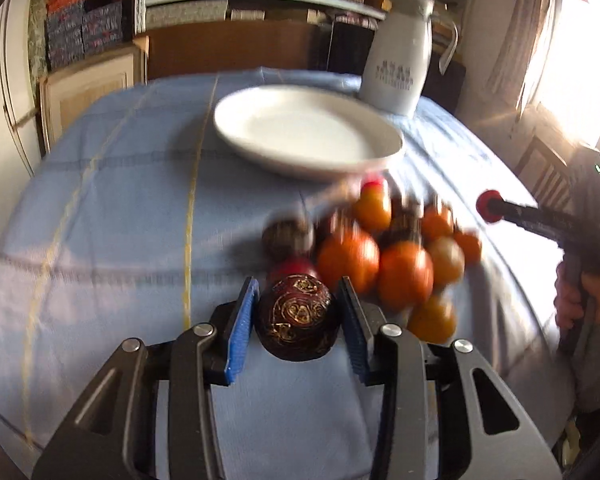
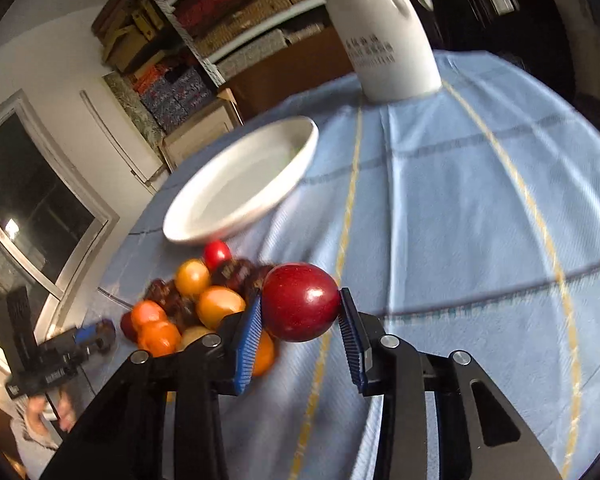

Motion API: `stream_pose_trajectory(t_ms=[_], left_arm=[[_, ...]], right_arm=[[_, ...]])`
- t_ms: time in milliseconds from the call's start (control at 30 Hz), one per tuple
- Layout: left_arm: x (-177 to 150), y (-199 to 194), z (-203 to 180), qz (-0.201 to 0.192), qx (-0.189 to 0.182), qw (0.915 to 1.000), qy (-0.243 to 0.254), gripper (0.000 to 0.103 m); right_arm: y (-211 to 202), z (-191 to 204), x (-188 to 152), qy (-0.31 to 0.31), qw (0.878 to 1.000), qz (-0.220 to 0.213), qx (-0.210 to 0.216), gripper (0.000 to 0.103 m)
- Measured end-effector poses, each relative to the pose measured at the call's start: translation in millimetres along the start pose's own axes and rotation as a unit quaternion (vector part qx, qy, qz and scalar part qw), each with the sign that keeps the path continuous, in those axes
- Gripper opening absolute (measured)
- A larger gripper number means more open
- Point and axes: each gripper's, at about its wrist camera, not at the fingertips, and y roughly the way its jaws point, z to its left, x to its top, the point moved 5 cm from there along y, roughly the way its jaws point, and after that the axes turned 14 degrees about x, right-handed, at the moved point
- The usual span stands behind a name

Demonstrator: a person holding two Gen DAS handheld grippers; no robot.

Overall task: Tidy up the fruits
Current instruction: 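Carry both fruits over the white plate and open both tools to drop them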

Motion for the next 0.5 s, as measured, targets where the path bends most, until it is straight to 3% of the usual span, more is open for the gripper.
stream_pose_trajectory(t_ms=[133, 267, 500], left_arm=[[55.5, 13.4, -11.2, -0.025, 0.002, 0.9997, -0.004, 0.04], [100.2, 51.1, -25.8, -0.02, -0.008, 0.9997, -0.014, 0.04], [126.3, 114.9, -22.9, 0.019, -0.004, 0.9992, -0.036, 0.04]], right_arm=[[21.4, 28.4, 42.5, -0.021, 1.0, -0.01, 0.008, 0.038], [65.8, 39.7, 72.6, -0.029, 1.0, -0.008, 0.009, 0.038], [137.3, 32.5, 92.8, -0.029, 0.999, 0.03, -0.013, 0.038]])
